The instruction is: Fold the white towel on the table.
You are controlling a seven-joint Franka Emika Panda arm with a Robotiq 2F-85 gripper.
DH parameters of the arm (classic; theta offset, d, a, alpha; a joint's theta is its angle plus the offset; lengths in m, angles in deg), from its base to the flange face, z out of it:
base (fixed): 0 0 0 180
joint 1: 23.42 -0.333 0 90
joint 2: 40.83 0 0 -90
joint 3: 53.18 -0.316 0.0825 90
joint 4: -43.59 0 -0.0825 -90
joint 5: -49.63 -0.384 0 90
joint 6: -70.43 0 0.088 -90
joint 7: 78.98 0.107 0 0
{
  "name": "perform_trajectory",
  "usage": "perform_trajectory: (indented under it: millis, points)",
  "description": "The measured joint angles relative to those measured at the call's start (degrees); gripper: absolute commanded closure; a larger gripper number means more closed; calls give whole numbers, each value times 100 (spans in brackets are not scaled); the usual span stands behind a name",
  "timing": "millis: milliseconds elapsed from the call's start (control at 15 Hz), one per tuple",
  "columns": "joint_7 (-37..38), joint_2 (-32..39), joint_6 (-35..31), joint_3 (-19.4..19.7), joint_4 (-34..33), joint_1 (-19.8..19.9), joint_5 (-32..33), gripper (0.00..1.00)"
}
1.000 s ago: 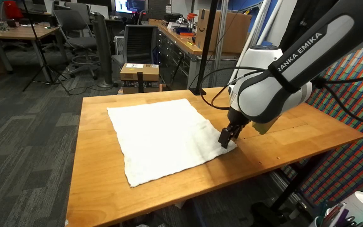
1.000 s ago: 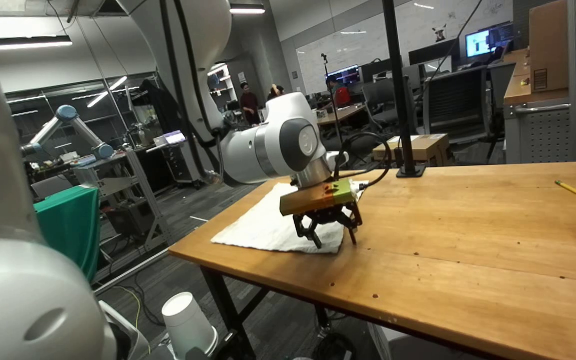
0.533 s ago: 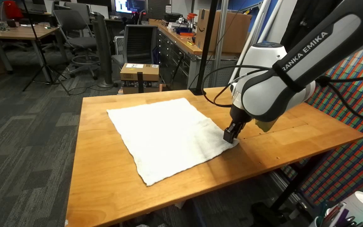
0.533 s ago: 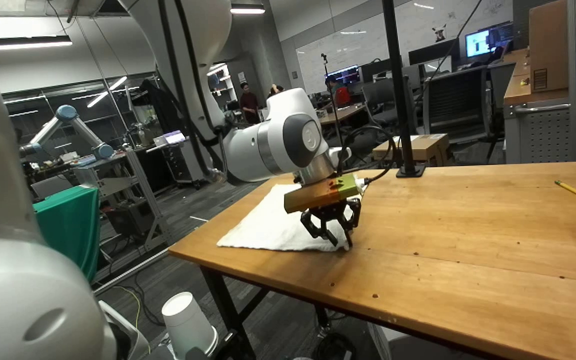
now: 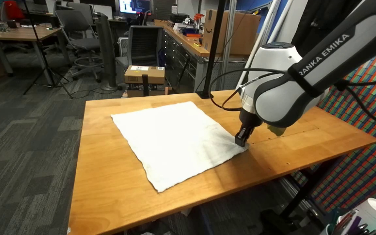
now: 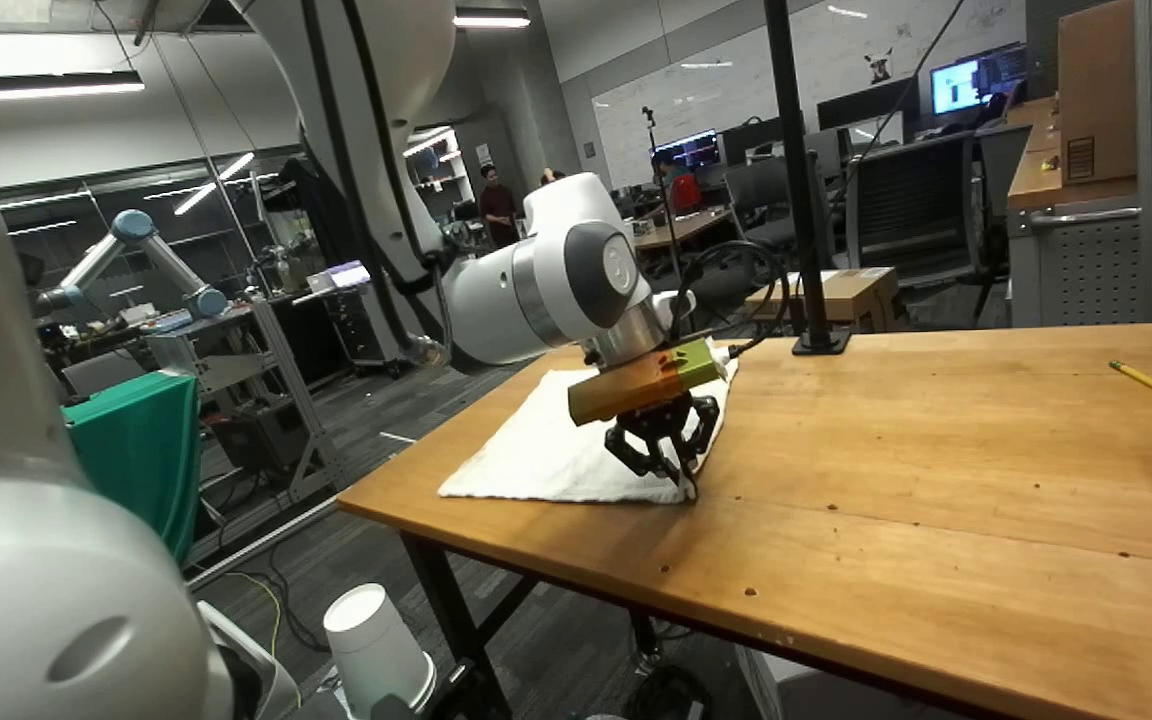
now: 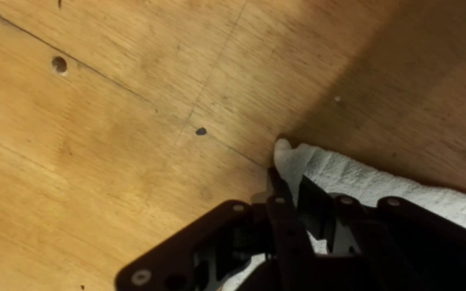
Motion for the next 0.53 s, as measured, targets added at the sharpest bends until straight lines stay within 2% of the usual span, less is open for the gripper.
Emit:
perform_trajectory:
  millis: [267, 533]
  points:
    - [103, -169, 341, -55, -223, -50, 373, 97]
    - [194, -361, 1031, -277, -624, -200, 498, 97]
